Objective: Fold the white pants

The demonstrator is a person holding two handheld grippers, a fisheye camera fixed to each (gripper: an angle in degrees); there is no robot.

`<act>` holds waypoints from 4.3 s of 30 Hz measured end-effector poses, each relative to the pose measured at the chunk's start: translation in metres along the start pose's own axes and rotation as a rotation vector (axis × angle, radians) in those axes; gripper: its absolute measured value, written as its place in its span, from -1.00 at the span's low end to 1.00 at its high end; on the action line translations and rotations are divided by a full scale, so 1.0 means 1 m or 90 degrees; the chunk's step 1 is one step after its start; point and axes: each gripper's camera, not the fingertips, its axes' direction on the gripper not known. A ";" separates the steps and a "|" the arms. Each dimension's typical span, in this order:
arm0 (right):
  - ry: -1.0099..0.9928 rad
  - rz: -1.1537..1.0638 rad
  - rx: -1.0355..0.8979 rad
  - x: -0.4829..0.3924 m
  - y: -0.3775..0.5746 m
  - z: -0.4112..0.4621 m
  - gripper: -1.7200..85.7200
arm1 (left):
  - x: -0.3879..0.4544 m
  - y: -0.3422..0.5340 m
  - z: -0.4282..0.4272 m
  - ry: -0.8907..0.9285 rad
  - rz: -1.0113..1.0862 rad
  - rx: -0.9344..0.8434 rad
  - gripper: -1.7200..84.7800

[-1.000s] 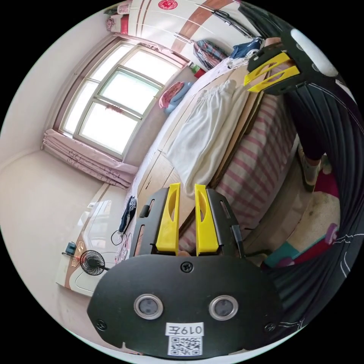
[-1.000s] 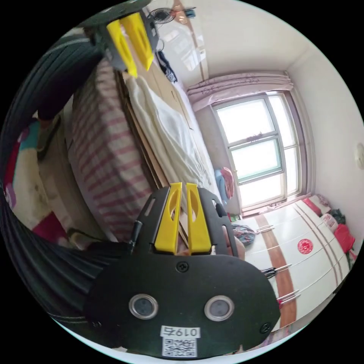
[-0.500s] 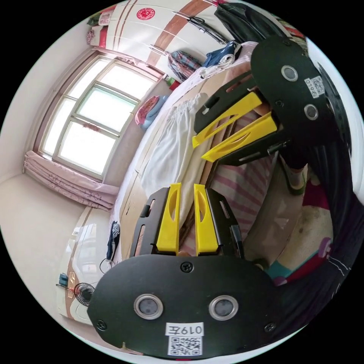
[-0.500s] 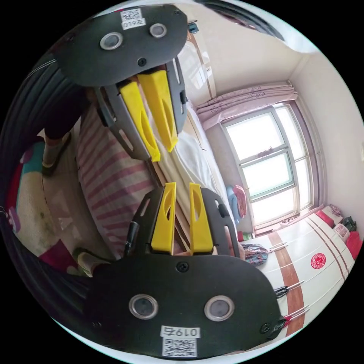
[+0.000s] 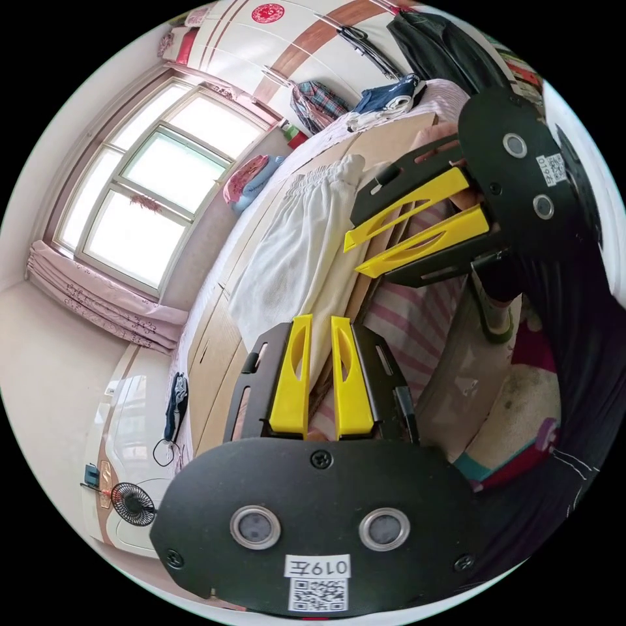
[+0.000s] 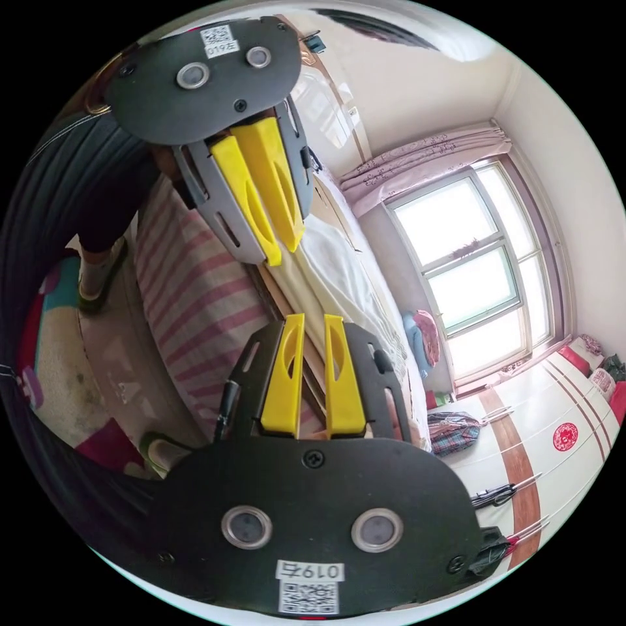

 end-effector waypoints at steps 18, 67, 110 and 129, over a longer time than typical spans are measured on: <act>0.042 -0.022 -0.015 0.003 -0.018 -0.002 -0.96 | -0.028 0.006 -0.014 0.041 -0.041 0.027 -0.92; 0.062 -0.072 -0.104 -0.022 -0.061 -0.030 -0.98 | 0.012 -0.007 0.002 0.058 0.019 0.037 -0.94; 0.169 -0.165 -0.163 -0.005 -0.071 -0.054 -0.91 | 0.031 -0.020 0.000 0.014 0.046 0.026 -0.95; 0.199 -0.211 -0.162 -0.016 -0.063 -0.088 -0.96 | 0.026 -0.027 -0.006 0.008 0.019 0.035 -0.94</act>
